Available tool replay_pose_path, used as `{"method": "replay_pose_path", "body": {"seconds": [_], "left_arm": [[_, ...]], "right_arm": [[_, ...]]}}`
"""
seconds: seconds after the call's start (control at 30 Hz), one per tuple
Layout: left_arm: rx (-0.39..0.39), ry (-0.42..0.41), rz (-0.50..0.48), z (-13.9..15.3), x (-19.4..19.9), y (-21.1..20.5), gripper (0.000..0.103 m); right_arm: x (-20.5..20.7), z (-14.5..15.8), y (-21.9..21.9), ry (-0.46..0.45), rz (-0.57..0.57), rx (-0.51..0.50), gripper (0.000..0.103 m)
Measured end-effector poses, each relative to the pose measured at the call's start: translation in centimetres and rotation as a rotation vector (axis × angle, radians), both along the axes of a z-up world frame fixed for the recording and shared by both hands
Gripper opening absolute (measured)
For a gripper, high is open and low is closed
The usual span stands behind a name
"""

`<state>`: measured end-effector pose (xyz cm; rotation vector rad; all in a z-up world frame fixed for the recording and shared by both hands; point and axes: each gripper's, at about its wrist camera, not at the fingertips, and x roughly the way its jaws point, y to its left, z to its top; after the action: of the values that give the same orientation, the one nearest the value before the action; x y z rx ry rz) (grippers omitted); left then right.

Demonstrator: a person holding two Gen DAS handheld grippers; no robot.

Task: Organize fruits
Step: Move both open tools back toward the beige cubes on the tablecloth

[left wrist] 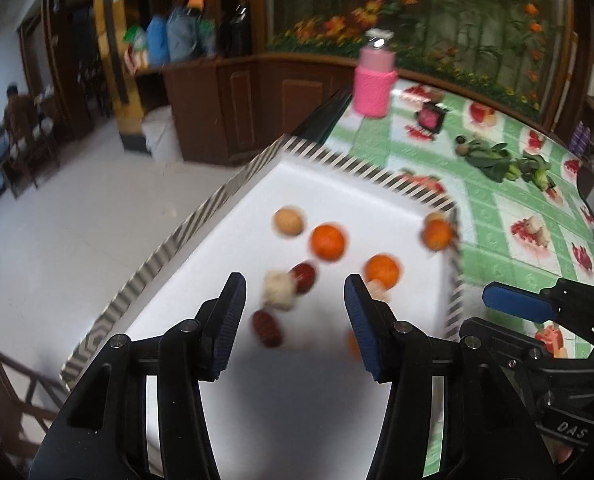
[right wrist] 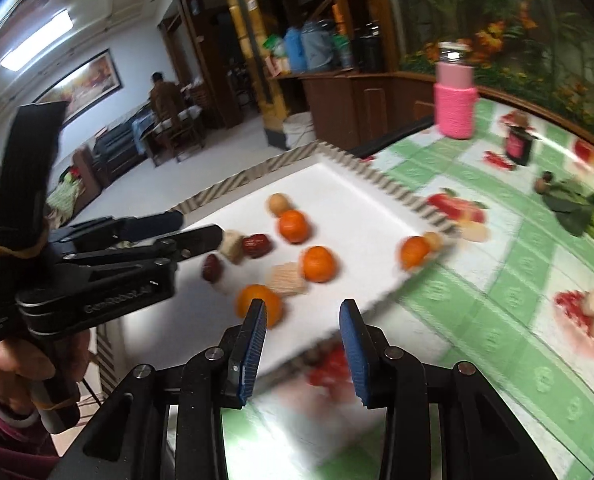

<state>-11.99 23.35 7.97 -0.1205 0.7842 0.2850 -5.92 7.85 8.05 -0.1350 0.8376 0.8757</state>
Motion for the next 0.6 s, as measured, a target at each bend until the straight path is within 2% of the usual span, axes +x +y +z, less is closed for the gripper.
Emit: {"method": "replay_pose_path", "body": {"seconds": [0.13,0.23,0.43,0.6], "left_arm": [[-0.03,-0.014,-0.073,0.6,1.6,-3.2,0.051],[-0.018,-0.026,-0.121,0.7,2.8,-5.9,0.051],[-0.059,0.009,-0.207,0.2,5.6,-10.3,0.051],[-0.098,0.036,-0.284,-0.3,7.6,-13.3,0.051]], "right_arm": [[1.1,0.2,-3.4,-0.002,-0.082,-0.001,0.036],[1.9,0.2,-7.1,0.0,-0.162,0.005,0.037],[3.3,-0.2,-13.2,-0.019,-0.297,-0.028,0.037],[5.7,-1.3,-18.2,0.0,-0.407,-0.061,0.037]]}}
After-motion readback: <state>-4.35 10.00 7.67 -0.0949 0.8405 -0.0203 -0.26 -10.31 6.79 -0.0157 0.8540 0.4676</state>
